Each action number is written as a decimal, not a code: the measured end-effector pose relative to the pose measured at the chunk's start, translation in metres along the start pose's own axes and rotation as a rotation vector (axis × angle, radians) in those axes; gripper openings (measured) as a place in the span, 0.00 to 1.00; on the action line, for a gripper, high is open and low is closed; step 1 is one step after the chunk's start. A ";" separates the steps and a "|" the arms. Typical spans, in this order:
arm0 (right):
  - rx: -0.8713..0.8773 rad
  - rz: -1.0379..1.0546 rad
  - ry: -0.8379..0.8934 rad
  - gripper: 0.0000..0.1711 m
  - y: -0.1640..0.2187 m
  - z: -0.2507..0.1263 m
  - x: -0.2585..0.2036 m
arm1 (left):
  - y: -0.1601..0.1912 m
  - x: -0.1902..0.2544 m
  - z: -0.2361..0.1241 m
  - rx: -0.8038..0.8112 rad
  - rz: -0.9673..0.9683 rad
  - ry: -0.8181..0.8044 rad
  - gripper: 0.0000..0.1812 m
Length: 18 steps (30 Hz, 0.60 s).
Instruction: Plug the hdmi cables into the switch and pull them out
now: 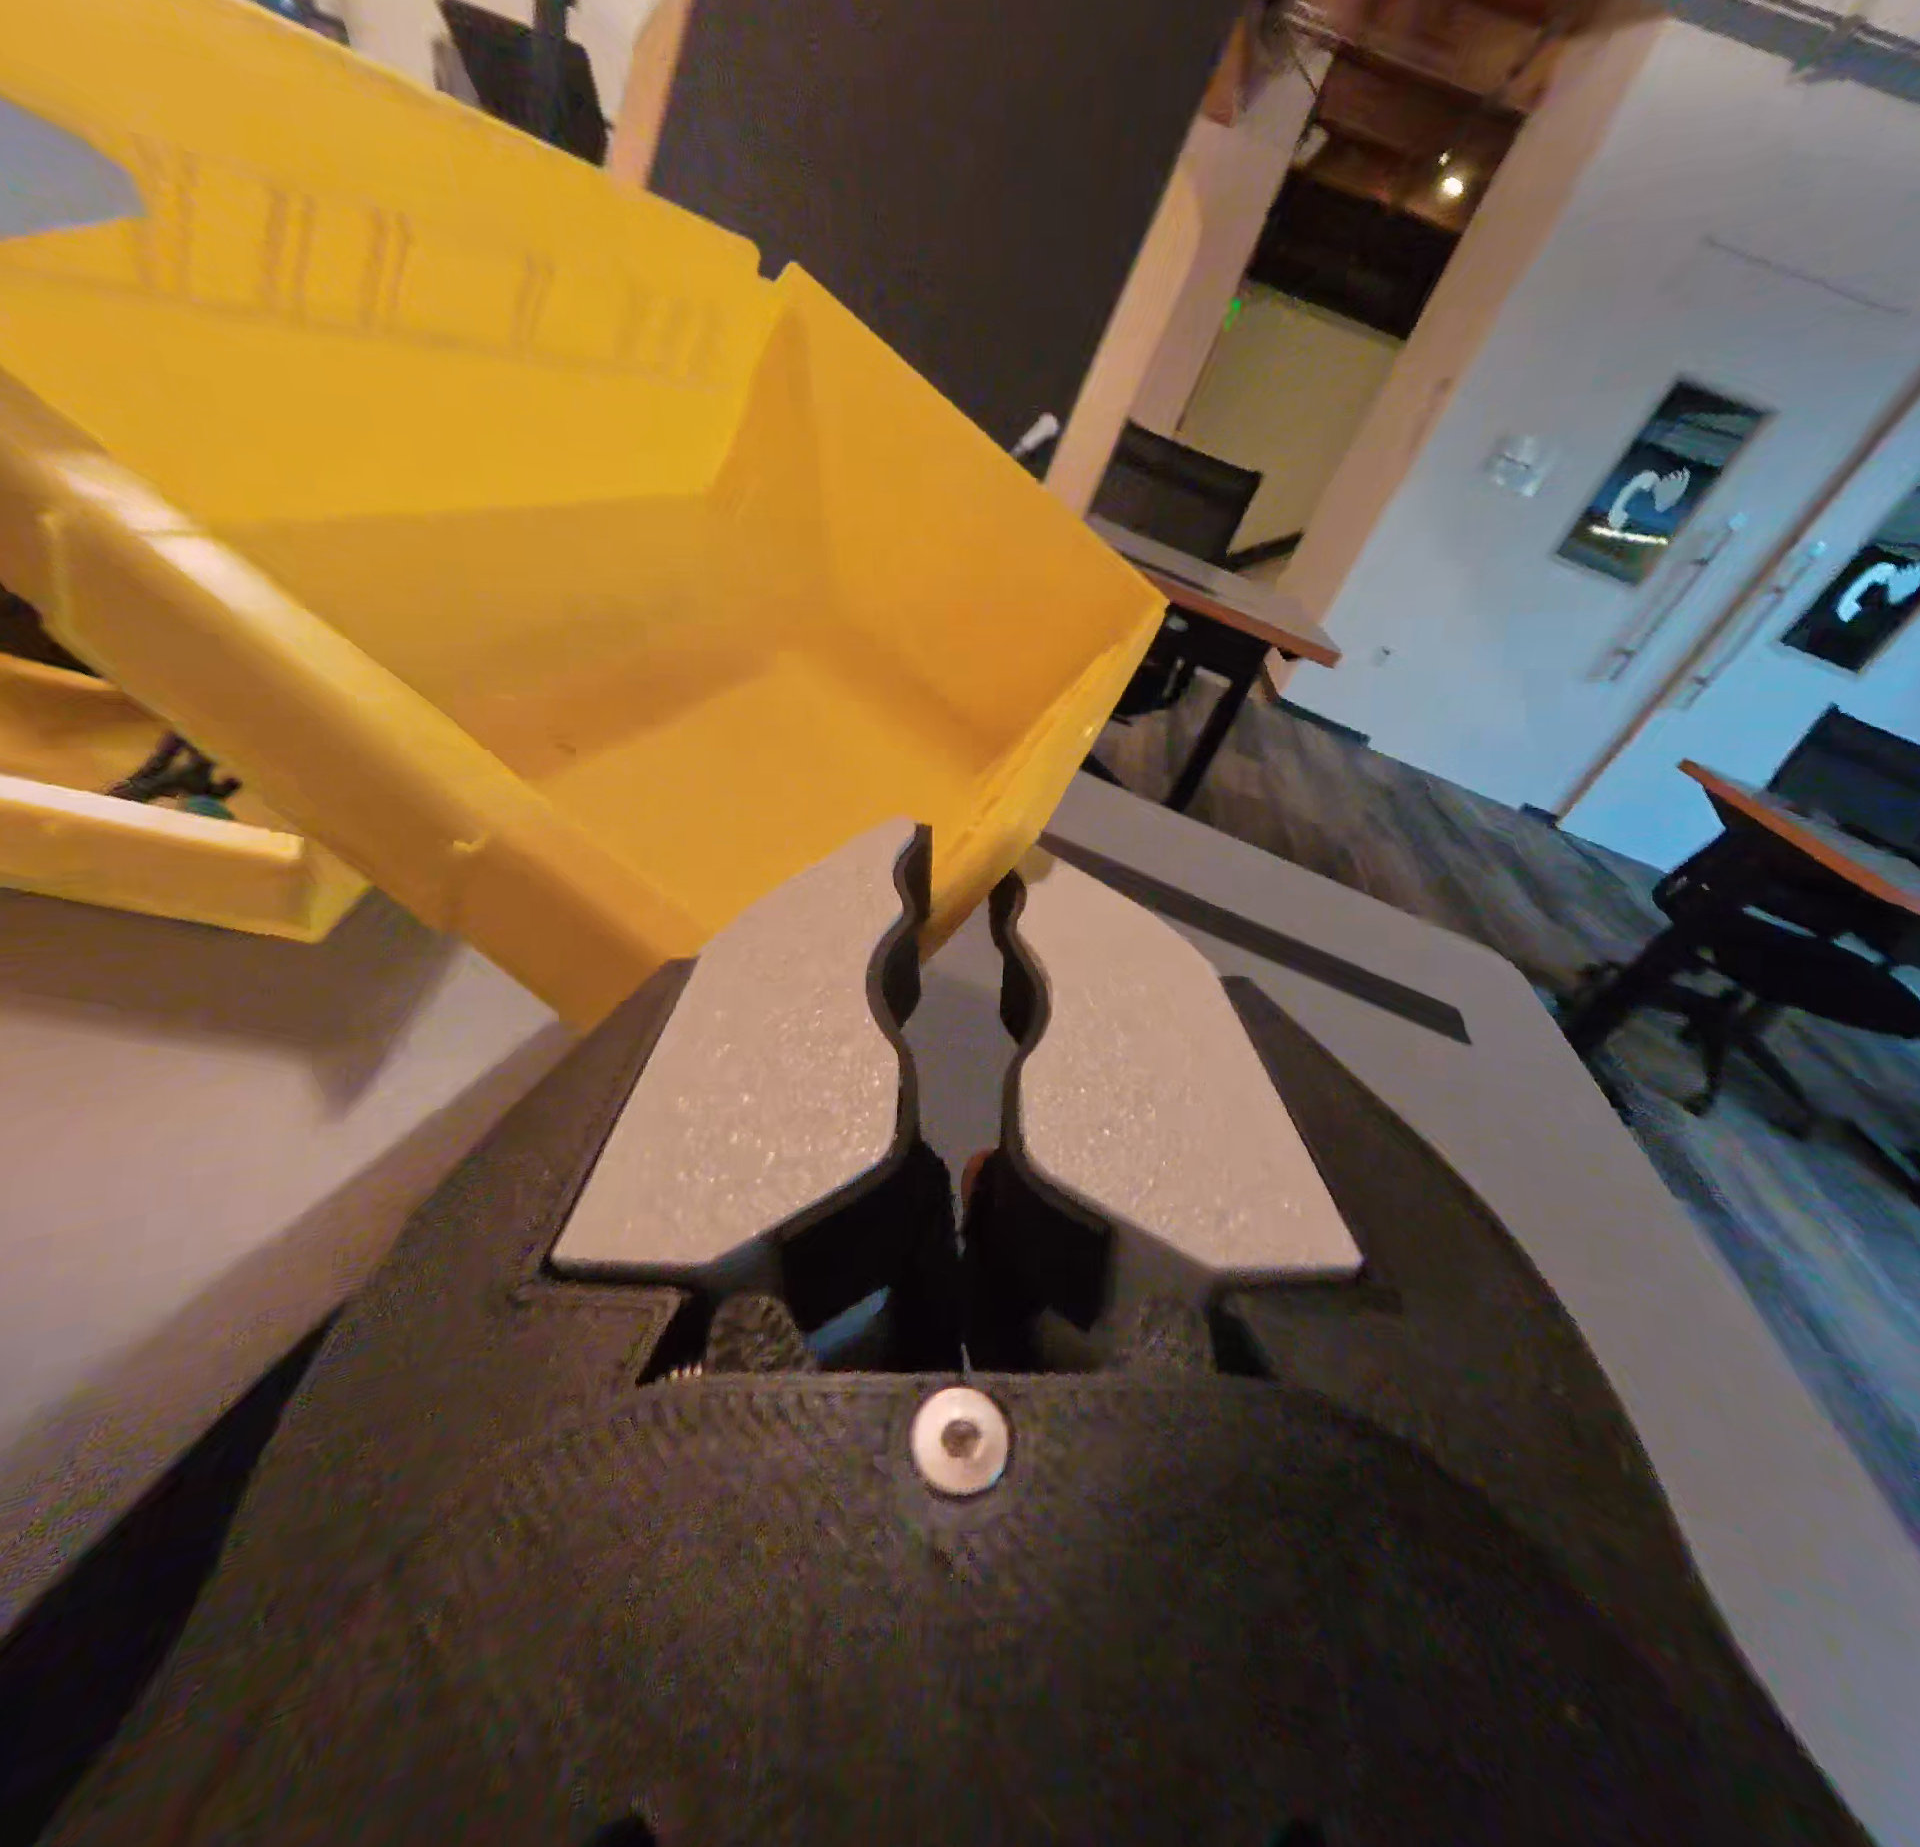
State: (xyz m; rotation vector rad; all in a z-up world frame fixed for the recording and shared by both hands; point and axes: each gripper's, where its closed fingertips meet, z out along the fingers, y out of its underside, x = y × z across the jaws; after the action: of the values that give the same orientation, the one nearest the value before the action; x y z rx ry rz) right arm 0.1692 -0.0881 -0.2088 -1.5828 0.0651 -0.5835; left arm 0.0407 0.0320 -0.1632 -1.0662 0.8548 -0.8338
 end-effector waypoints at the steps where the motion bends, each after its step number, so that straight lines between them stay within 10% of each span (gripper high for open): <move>1: -0.032 0.007 0.017 0.06 0.011 -0.002 0.008 | 0.010 0.009 0.007 -0.023 -0.019 0.018 0.08; 18: -0.337 0.045 0.111 0.06 0.118 0.012 0.048 | 0.128 0.065 0.041 -0.429 -0.259 0.292 0.13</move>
State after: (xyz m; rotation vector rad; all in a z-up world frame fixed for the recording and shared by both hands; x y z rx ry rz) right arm 0.2515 -0.1091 -0.3046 -1.8675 0.2954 -0.6492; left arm 0.1247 0.0234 -0.2868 -1.4765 1.1929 -1.0687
